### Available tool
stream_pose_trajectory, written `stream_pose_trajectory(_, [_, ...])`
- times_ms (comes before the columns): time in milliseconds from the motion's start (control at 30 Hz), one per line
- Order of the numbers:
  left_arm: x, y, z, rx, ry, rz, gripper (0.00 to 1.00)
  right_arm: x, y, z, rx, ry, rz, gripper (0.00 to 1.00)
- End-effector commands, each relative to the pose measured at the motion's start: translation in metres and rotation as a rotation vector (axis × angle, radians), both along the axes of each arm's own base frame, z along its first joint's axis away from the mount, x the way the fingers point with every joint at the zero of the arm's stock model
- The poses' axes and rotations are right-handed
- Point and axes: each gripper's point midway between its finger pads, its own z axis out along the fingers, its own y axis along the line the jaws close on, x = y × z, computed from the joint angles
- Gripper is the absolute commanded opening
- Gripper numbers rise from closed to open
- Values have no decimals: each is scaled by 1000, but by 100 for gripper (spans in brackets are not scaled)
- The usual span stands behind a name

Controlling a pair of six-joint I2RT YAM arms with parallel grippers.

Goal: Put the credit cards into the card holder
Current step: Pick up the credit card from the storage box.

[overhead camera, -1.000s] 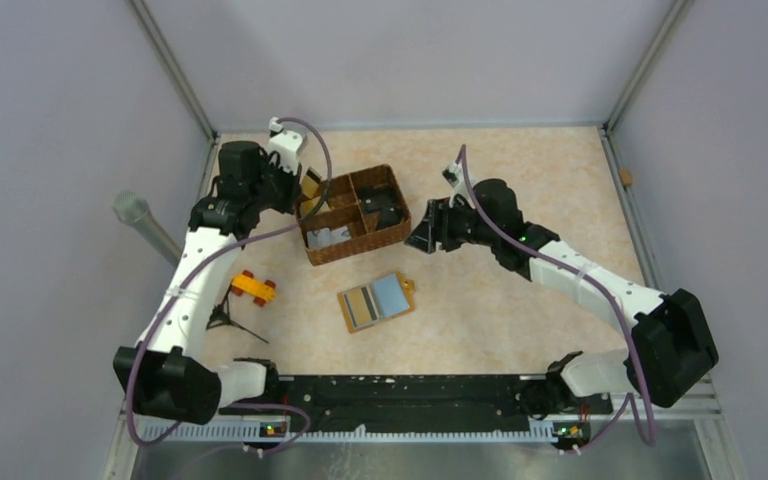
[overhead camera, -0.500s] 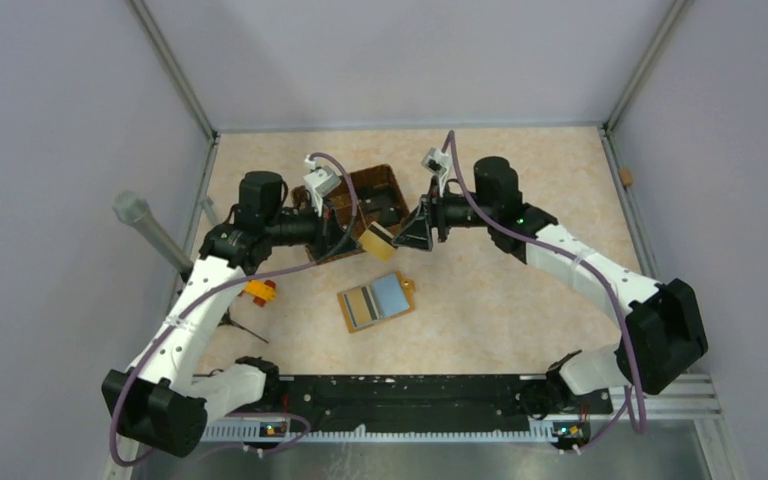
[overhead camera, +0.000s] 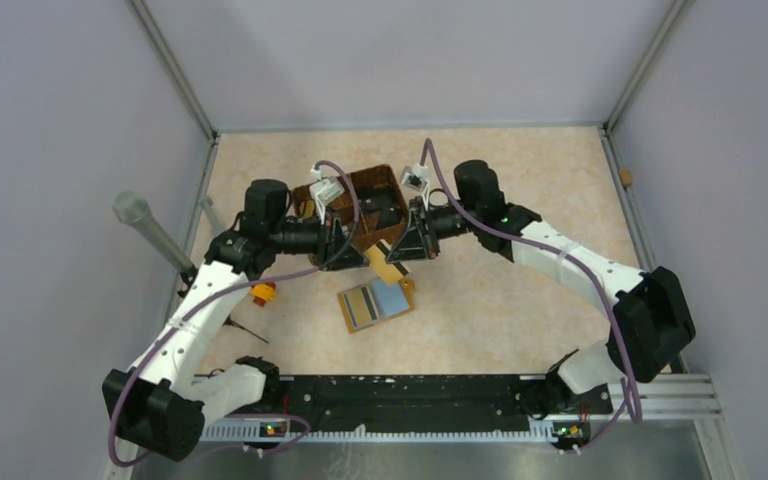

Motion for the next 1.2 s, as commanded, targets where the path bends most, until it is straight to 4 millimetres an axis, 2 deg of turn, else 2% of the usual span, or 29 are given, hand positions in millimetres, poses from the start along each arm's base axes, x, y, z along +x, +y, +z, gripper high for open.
stream_pose_trajectory(0, [7,-7,18,-81,-50,33,49,2,8,37,134,-77,-28,0])
stream_pose_trajectory(33, [11,-8,18,-94,-51,59,69,2,7,42,164,-79,-51,0])
stream_pose_trajectory(67, [16,-9,21,-119,-38,98,79,2,7,47,198,-81,-74,0])
stream_pose_trajectory(167, [23,-12,33,-239,-49,176,95,0,4,69,324,-72,-135,0])
stream_pose_trajectory(267, [20,-11,44,-347,-73,226,99,-1,1,80,414,-41,-172,0])
stream_pose_trajectory(633, [4,-12,44,-442,-76,304,98,-2,3,78,503,70,-278,0])
stream_pose_trajectory(733, [3,-13,45,-467,-58,311,91,-2,1,77,530,97,-321,0])
stream_pose_trajectory(967, [1,-19,45,-491,-31,283,67,-2,-5,79,566,123,-373,0])
stream_pose_trajectory(1167, [2,-21,36,-480,-1,286,58,-3,-7,77,550,115,-390,0])
